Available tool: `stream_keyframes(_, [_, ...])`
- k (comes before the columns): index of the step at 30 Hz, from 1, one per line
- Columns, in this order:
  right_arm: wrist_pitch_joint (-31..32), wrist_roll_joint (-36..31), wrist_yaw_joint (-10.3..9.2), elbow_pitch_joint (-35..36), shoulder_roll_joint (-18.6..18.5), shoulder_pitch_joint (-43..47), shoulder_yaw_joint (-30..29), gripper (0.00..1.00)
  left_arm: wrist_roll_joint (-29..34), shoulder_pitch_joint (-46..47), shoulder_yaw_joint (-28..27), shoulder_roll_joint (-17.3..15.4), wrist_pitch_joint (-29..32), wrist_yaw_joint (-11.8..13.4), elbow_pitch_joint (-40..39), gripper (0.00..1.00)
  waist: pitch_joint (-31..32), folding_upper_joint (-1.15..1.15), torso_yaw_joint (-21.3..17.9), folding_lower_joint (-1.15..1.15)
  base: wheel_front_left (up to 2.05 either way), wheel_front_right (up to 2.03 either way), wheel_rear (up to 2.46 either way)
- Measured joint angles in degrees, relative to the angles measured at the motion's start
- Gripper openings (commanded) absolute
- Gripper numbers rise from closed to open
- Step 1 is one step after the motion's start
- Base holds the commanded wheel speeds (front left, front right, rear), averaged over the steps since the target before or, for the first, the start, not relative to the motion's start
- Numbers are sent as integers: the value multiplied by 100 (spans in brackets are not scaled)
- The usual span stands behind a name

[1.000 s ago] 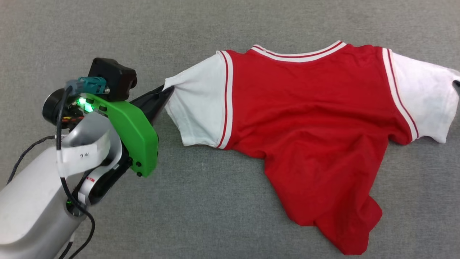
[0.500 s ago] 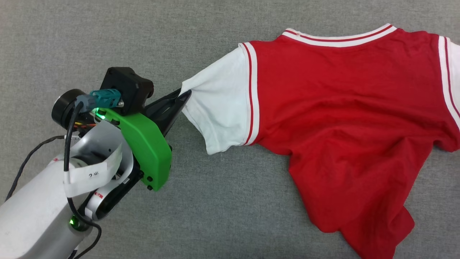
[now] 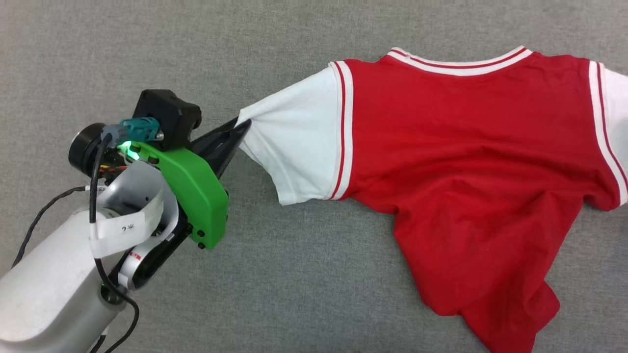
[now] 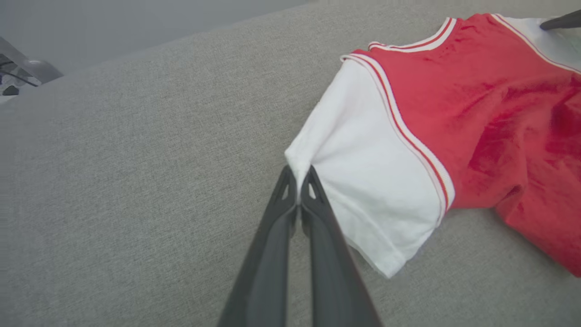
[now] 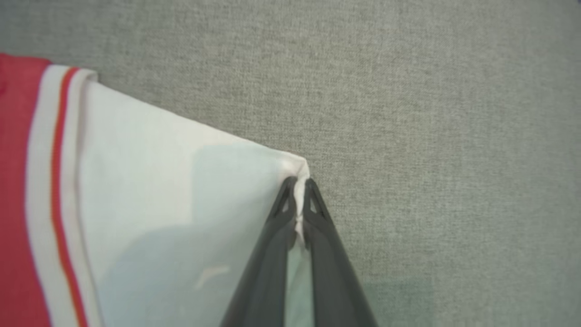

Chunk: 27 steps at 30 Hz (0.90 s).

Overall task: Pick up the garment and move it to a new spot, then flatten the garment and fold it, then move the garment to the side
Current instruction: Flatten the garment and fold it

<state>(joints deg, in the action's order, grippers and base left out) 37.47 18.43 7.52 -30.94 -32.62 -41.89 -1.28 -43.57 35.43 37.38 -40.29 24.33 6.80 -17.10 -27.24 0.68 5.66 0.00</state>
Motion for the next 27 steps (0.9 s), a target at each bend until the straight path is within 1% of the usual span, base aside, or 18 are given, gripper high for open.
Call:
stream_keyframes(6, [-617, 204, 1, 108, -62, 42, 109, 0, 134, -20, -149, 25, -394, 38, 279, 0, 368, 0, -78, 0, 0, 0, 0])
stream_keyframes(14, [-1137, 594, 1, 833, -319, 37, 267, 0, 171, -120, -461, 7, -920, 153, 400, 0, 988, 0, -215, 0, 0, 0, 0])
stream_keyframes(17, [-1369, 745, 1, 1141, -386, 28, 287, 0, 194, -123, -648, -44, -1149, 211, 380, 0, 1254, 0, -277, 0, 0, 0, 0])
stream_keyframes(22, [-1545, 861, 1, 1551, -466, -17, 350, 0, 237, -122, -937, -181, -1382, 344, 294, 0, 1640, 0, -373, 0, 0, 0, 0])
stream_keyframes(27, [-1785, 918, 1, 1861, -478, -175, 213, 0, 280, -91, -1185, -289, -1581, 428, 134, 0, 1966, 0, -468, 0, 0, 0, 0])
